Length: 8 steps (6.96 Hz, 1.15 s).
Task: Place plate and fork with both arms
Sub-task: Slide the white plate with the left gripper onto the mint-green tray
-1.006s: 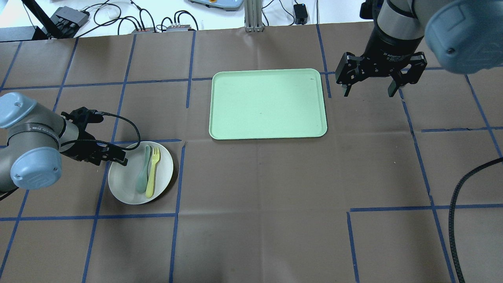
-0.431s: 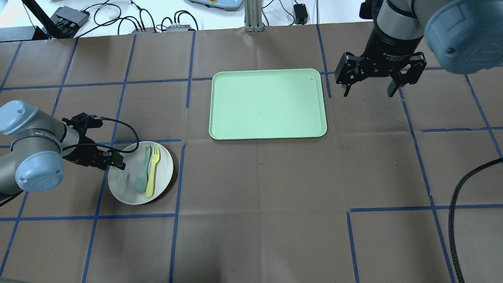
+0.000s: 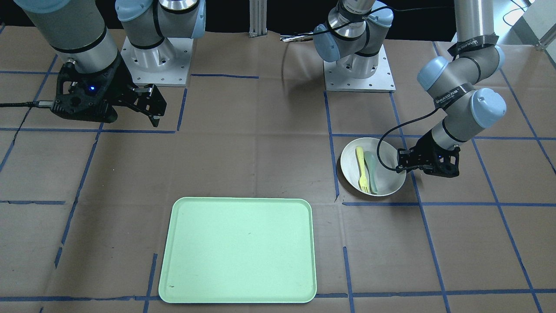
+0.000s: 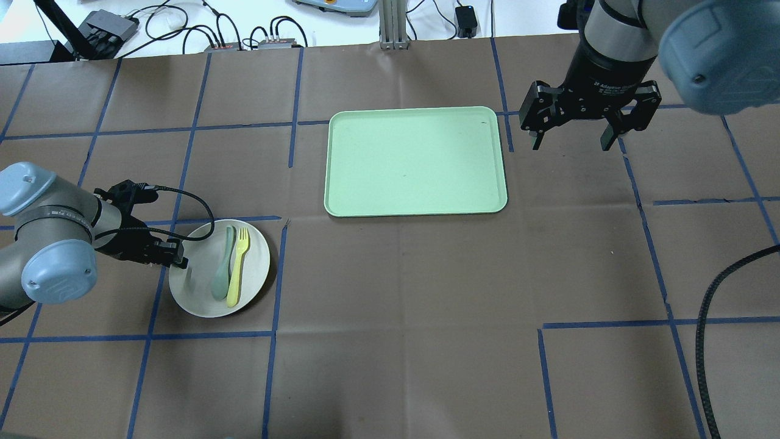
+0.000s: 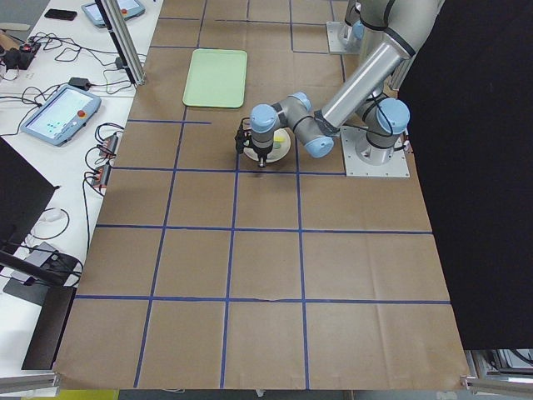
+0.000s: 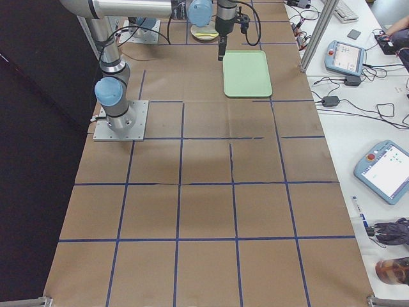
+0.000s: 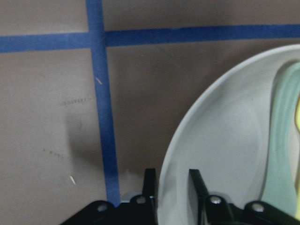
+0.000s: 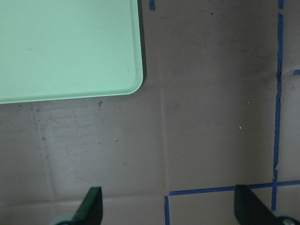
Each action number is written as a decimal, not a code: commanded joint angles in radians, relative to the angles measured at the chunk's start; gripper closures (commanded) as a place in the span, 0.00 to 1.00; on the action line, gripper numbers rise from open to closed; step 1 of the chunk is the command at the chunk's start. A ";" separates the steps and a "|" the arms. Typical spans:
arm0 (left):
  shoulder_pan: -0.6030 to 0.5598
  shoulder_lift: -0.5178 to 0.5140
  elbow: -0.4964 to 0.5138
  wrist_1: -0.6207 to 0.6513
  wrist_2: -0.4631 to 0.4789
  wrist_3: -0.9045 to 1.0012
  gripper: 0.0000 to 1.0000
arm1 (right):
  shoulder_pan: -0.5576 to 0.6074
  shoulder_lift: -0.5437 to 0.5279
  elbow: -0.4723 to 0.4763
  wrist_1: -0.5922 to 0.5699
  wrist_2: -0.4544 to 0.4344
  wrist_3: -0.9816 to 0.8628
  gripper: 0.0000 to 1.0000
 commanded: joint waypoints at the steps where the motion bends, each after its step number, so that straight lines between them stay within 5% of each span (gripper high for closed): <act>1: 0.001 0.004 -0.002 0.000 -0.007 -0.003 0.87 | 0.000 0.000 0.000 -0.001 0.001 0.001 0.00; 3: -0.002 0.010 0.001 0.000 -0.008 -0.004 0.93 | 0.000 0.000 0.000 -0.001 0.001 0.001 0.00; 6: -0.045 0.046 0.007 -0.012 -0.158 -0.042 0.95 | 0.000 0.000 0.000 0.001 0.001 0.002 0.00; 8: -0.207 0.049 0.056 -0.012 -0.175 -0.250 0.95 | 0.000 0.000 0.000 -0.001 0.002 0.002 0.00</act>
